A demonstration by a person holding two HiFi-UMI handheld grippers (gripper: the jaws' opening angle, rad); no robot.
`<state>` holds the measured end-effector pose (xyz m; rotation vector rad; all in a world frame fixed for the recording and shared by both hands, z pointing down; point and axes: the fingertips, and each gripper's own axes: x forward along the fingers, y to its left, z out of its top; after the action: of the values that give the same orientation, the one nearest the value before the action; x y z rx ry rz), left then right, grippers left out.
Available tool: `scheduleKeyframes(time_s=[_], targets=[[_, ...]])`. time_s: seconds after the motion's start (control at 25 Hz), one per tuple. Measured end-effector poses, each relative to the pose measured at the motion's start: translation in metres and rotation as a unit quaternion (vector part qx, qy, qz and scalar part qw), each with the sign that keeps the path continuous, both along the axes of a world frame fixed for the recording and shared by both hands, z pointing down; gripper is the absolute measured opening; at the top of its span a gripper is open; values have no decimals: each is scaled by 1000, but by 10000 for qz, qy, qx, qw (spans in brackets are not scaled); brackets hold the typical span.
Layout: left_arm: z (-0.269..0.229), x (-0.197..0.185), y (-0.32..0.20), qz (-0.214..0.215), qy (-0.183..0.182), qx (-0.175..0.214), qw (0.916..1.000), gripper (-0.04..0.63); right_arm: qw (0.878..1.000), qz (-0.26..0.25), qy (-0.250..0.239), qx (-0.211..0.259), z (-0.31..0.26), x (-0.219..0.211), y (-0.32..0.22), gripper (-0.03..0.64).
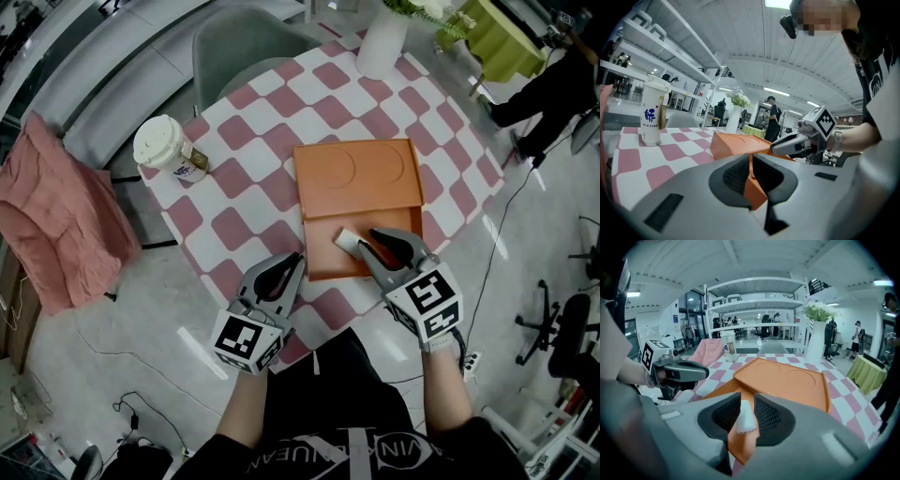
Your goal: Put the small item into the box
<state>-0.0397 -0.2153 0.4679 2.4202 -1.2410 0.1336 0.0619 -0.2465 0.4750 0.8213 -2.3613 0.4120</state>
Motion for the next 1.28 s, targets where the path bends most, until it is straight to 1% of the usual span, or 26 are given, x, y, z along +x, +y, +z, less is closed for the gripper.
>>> scheduleKeyframes(time_s=[0.24, 0.6, 1.0, 1.28], targets=[[-11, 1, -7, 74, -24, 127, 9999, 26, 9992, 305, -141, 202, -15, 11, -3, 40], [-30, 6, -11, 177, -38, 314, 9993, 26, 9967, 550, -444, 402, -38, 20, -1, 9], [-51, 2, -11, 152, -18, 504, 9986, 26, 9918, 733, -844, 616, -63, 24, 6, 8], [-67, 4, -15, 173, 1, 654, 9977, 26, 9885, 827, -1000, 775, -78, 26, 8, 6]])
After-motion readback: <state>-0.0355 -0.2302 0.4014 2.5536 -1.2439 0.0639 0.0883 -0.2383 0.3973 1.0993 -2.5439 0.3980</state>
